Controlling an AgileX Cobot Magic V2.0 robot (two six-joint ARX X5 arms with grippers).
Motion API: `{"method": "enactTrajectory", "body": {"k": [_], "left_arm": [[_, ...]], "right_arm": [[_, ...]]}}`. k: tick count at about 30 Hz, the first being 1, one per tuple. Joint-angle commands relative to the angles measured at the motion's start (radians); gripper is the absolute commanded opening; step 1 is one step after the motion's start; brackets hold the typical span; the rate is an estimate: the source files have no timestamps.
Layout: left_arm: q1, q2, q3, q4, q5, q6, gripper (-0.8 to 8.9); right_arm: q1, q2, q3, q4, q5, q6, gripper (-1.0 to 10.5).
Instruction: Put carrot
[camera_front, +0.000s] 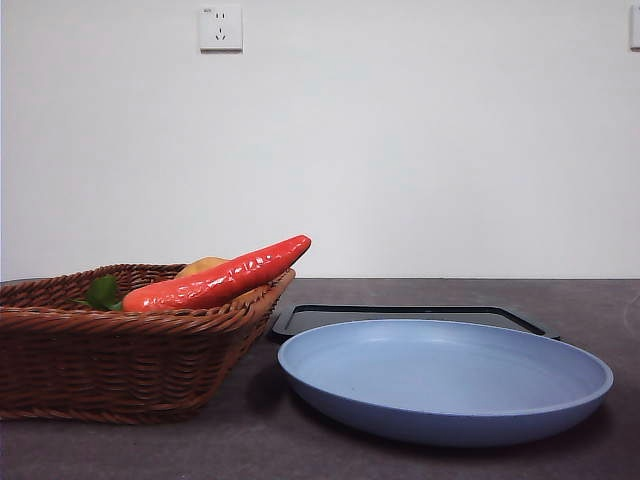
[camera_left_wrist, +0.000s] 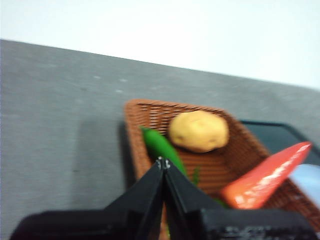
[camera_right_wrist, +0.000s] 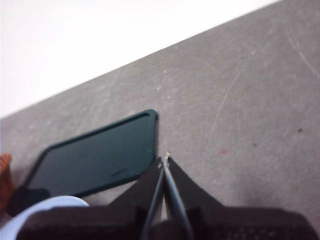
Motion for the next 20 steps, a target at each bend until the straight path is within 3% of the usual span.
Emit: {"method": "enactTrajectory", "body": {"k": [1,10,16,20], "left_arm": [[0.002,-0.005,-0.005,0.029,0.039,-0.073,0.07],[0.002,0.048,0.055,-0.029,0.024,-0.149,0.07],[0.002,0.215,0.176,-0.063,0.053,-0.121,0.07],[0.001,0.354,0.27,-0.072,0.084,-0.071,0.07]], "right_arm": [[0.0,-0.004,-0.007,0.012,-0.005,0.069,0.1],[0.001,0.048,0.073,-0.045,-0.083,0.07,0.1],[0.001,0.178,0.204,-0.139,-0.083,0.067,0.1],[0.001,0.288,0.29,-0.166,-0.14,0.035,0.1]]}}
